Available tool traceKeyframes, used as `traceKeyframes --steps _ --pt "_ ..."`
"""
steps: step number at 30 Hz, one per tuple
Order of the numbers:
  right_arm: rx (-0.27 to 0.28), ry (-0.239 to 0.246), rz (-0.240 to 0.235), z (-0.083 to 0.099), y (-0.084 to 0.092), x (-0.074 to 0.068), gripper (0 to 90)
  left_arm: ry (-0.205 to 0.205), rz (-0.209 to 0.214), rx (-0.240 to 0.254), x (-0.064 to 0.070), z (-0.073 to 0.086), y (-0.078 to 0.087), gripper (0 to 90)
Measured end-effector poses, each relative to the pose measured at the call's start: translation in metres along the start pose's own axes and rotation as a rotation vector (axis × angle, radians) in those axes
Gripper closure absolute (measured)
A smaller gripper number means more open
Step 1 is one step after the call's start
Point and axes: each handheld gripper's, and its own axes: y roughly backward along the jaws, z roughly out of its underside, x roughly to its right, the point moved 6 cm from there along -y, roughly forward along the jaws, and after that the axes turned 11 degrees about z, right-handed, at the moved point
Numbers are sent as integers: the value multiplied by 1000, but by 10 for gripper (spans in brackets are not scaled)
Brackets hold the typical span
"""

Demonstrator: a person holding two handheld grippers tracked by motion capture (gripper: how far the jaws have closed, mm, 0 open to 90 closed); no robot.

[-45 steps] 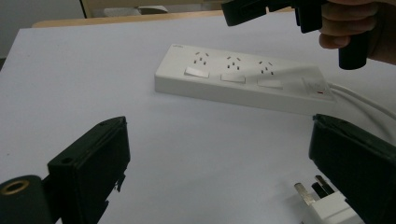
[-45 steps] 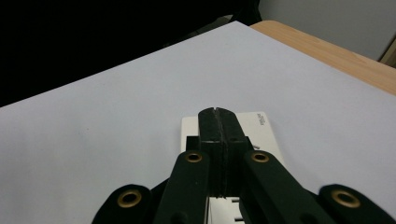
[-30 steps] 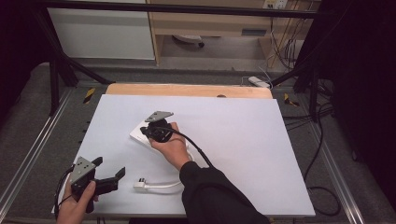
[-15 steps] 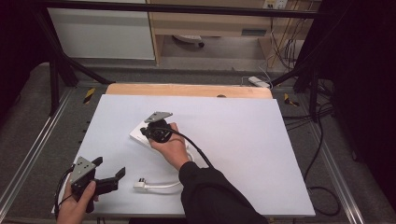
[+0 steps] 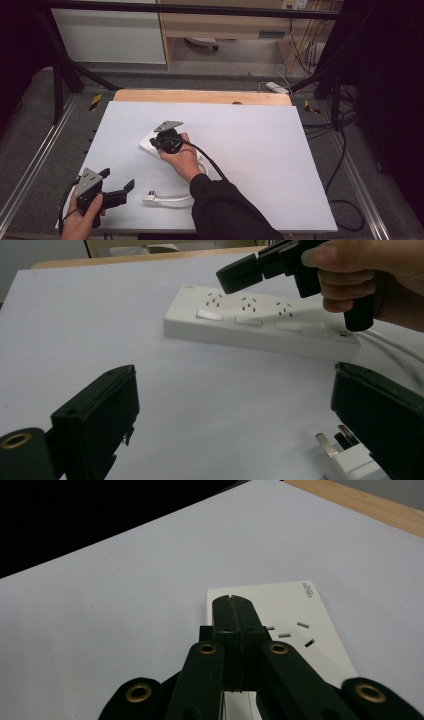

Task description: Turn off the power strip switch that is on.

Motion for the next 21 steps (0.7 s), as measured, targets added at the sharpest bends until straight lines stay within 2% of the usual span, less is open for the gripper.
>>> traceKeyframes --steps 6,21 --pt "-17 -3 3 -2 -1 1 900 0 0 1 0 0 0 51" --pt "-52 17 1 -2 -11 -8 900 -2 2 0 0 0 0 51"
